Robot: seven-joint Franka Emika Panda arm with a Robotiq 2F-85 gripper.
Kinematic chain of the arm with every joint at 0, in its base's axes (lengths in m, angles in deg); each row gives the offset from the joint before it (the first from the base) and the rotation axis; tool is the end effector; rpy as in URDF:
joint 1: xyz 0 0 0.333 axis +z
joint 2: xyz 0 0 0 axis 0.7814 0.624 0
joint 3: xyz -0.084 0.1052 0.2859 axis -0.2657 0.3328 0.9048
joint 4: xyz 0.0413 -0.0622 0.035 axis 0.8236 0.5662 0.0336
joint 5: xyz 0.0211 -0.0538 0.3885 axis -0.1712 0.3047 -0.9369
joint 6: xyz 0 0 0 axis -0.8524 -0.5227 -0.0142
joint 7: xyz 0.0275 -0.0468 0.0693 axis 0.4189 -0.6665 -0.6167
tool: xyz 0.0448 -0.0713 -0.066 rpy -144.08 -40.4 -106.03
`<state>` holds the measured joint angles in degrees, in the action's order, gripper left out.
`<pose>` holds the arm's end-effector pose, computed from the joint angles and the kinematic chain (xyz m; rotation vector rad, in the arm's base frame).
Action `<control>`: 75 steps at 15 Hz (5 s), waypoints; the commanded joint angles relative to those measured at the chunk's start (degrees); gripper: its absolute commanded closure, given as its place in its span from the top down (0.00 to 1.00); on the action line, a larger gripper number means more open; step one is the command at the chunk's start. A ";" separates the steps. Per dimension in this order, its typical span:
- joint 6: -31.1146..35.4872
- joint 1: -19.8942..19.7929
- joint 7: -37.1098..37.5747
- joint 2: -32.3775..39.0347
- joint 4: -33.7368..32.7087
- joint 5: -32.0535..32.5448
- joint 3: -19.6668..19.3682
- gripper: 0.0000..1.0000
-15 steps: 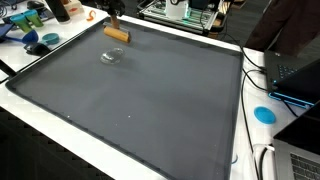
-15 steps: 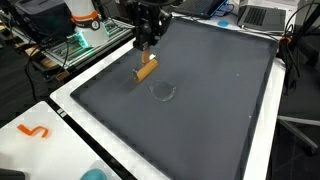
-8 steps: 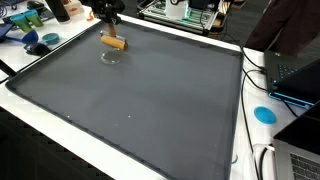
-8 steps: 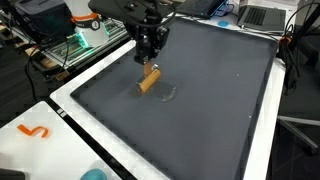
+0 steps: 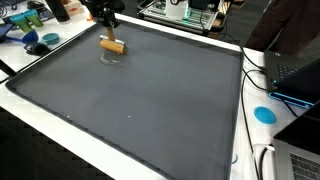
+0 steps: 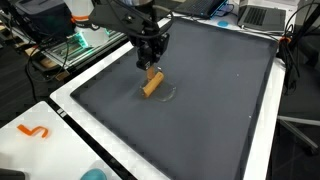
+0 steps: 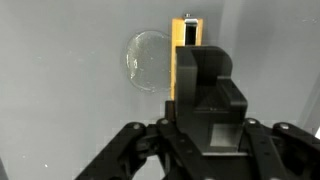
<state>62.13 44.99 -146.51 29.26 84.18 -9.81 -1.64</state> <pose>0.5163 -0.1134 0.3310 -2.0900 -2.3130 -0.1141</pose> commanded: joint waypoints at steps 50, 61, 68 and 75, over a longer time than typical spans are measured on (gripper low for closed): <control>8.88 -2.60 -2.86 9.69 -8.30 -5.57 4.38 0.24; 9.23 -2.58 -2.50 5.78 -7.64 -6.18 5.11 0.24; 6.25 -1.19 2.48 -0.70 -6.54 -3.99 4.56 0.24; 1.78 3.02 24.26 -8.16 -7.01 10.46 5.03 0.24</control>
<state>67.20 46.35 -132.47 25.25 76.21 -6.64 3.06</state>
